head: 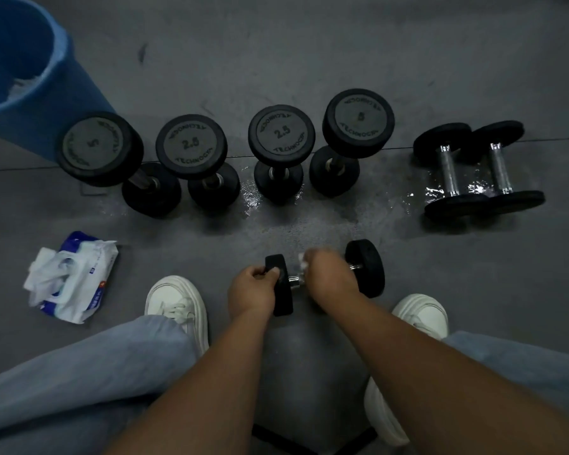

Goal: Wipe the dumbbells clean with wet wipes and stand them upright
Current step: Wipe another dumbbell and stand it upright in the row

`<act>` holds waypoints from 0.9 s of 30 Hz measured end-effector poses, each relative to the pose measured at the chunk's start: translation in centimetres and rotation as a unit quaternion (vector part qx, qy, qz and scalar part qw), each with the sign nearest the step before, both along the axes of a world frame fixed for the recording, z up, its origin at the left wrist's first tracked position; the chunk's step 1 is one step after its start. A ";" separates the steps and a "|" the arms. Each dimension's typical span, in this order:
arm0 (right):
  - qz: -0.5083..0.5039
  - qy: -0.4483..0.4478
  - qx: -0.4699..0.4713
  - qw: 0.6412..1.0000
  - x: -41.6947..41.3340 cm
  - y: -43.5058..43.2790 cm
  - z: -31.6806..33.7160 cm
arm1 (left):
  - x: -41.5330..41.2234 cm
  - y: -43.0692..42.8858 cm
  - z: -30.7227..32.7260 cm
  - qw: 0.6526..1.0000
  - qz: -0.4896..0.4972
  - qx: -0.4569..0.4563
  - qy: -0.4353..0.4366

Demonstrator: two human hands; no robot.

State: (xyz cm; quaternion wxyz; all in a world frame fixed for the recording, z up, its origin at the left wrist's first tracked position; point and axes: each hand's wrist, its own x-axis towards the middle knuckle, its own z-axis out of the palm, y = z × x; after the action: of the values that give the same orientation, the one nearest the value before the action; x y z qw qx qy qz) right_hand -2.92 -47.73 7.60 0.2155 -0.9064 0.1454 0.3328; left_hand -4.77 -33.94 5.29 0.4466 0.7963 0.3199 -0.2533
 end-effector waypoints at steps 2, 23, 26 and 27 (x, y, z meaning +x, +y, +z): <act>0.049 0.055 -0.018 0.997 -2.8 0.0 -0.3 | 0.2 0.1 -0.2 1.000 -0.014 0.003 0.006; -0.282 -0.174 0.119 0.936 -7.5 -0.4 -3.3 | -3.6 -2.2 4.2 0.929 -0.350 0.114 -0.044; -0.225 -0.165 0.121 0.953 -7.9 1.0 -3.9 | -3.6 -2.3 4.2 0.911 -0.387 0.136 -0.039; -0.239 -0.190 0.139 0.942 -7.6 1.1 -3.8 | -3.5 -2.2 4.2 0.905 -0.402 0.138 -0.028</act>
State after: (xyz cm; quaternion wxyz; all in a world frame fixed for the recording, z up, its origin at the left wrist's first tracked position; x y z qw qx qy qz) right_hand -10.54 -46.65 3.81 0.4365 -0.8524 0.2662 0.1096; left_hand -8.29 -36.17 9.50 0.2009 0.9178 -0.0080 -0.3423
